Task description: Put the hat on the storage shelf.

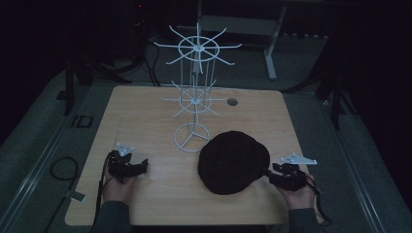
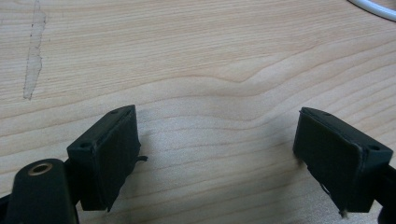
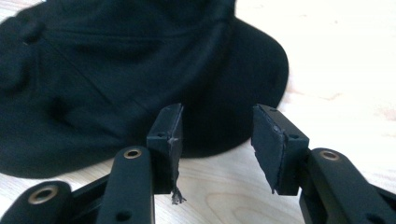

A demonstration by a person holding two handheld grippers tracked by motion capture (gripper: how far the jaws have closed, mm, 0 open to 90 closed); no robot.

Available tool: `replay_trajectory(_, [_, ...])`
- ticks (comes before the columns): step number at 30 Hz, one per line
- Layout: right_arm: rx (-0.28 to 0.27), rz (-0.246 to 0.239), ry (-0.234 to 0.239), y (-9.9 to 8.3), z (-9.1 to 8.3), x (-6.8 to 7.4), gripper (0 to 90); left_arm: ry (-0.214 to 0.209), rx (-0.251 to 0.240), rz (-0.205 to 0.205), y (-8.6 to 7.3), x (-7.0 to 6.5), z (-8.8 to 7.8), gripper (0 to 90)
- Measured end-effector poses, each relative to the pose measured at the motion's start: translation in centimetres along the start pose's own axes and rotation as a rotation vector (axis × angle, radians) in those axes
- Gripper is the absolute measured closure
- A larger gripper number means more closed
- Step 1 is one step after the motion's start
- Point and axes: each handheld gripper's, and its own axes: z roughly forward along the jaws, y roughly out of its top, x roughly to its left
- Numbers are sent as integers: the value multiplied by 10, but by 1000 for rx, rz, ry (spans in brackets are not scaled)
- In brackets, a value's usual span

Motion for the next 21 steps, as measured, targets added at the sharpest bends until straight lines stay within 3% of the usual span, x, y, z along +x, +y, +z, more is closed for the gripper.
replay_trajectory(4, [-13, -12, 28, 7, 1, 4, 517, 0, 0, 0, 0, 0, 0, 149])
replay_trajectory(12, [-8, -31, 27, 21, 8, 6, 514, -1, 1, 3, 0, 0, 0, 149])
replay_trajectory(21, [32, -72, 32, 32, 27, 14, 509, -2, -2, -2, 0, -1, 1, 149])
